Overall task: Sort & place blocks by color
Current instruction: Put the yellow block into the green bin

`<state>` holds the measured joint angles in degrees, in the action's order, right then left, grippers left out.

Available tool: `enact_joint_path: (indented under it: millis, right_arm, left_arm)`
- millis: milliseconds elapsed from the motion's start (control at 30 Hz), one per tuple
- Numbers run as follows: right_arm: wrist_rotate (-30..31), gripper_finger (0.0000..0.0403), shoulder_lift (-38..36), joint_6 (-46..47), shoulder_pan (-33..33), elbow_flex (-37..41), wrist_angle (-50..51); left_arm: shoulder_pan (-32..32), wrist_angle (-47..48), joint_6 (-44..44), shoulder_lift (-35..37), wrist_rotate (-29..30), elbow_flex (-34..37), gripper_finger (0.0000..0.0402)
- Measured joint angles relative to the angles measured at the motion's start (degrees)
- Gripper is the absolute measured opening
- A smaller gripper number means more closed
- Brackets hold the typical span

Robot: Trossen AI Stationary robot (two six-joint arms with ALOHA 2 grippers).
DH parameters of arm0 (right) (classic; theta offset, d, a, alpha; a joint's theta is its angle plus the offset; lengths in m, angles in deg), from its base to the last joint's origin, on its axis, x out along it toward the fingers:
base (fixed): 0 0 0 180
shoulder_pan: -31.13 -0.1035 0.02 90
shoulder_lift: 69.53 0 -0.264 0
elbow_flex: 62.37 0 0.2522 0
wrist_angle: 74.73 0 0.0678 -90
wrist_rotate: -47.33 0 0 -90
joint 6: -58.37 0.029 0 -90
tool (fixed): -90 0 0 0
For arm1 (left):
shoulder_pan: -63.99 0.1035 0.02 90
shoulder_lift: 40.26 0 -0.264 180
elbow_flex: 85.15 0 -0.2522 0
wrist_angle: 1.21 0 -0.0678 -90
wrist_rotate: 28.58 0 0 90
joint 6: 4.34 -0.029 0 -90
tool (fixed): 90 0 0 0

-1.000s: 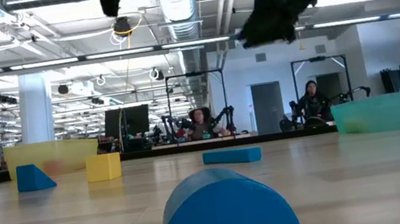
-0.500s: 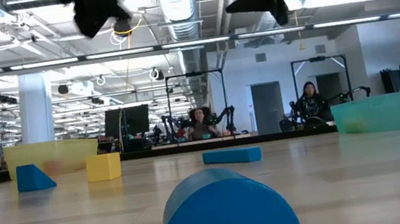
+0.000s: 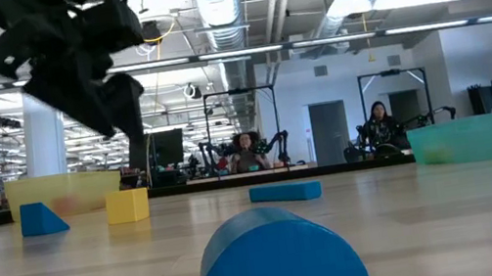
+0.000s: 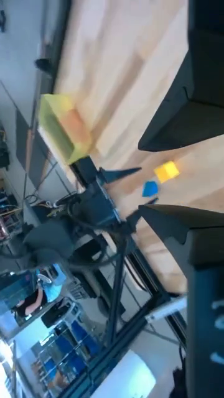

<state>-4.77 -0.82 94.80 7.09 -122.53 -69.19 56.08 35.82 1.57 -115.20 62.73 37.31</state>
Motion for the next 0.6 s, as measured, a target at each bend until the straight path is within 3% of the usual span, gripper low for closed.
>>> enact_joint_path:
  millis: [300,600]
  right_arm:
    - [8.86,0.0185,0.01,13.17,-9.72,0.00,5.98]
    - [10.62,0.0175,0.00,14.68,-10.12,-0.02,8.27]
  left_arm:
    - [-0.02,-2.48,-6.12,-10.15,-5.04,0.73,0.0292]
    - [0.18,-4.20,-3.75,-16.83,-4.21,0.71,0.0238]
